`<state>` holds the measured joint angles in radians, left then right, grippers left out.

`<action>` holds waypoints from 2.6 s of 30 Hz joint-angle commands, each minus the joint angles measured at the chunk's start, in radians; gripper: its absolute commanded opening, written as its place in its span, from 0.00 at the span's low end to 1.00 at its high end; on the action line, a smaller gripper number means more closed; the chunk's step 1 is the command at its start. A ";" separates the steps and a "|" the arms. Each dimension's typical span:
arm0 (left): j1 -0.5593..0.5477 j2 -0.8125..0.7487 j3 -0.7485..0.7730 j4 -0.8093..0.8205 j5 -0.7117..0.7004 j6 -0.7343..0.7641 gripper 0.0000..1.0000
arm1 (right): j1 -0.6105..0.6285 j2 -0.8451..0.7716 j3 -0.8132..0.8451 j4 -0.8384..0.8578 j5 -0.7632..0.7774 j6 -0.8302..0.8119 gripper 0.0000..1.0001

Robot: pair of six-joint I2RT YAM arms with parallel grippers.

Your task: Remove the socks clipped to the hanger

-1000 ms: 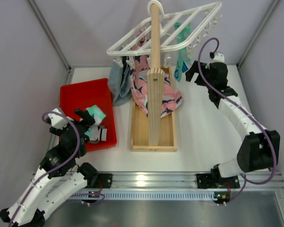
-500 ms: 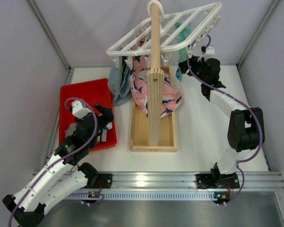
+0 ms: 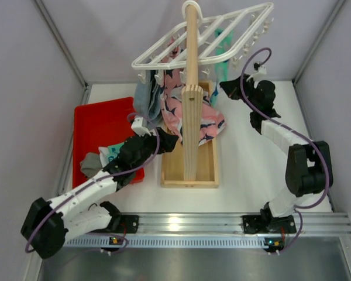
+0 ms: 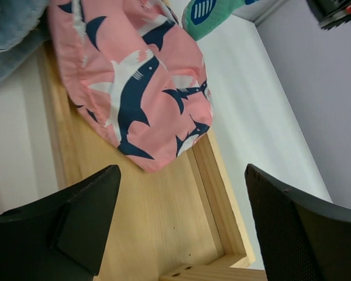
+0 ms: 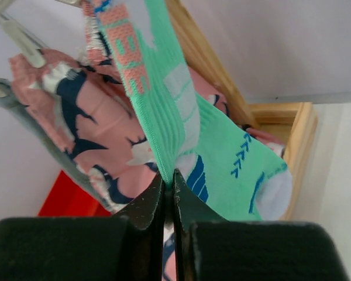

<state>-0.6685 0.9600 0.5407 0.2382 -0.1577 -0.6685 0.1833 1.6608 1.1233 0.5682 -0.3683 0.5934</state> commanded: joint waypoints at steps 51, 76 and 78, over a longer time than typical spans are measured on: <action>-0.098 0.836 0.735 0.455 0.394 0.187 0.00 | -0.083 -0.409 0.165 -0.486 -0.049 0.062 0.79; -0.102 0.904 0.778 0.431 0.443 0.182 0.00 | -0.041 -0.036 0.246 0.280 0.101 -0.052 0.59; -0.100 0.908 0.774 0.431 0.438 0.199 0.00 | -0.024 -0.010 0.273 0.283 0.132 -0.063 0.57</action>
<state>-0.7673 1.8614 1.2980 0.6270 0.2714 -0.4995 0.1261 1.6344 1.3132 0.7273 -0.2859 0.5720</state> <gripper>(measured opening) 0.034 0.583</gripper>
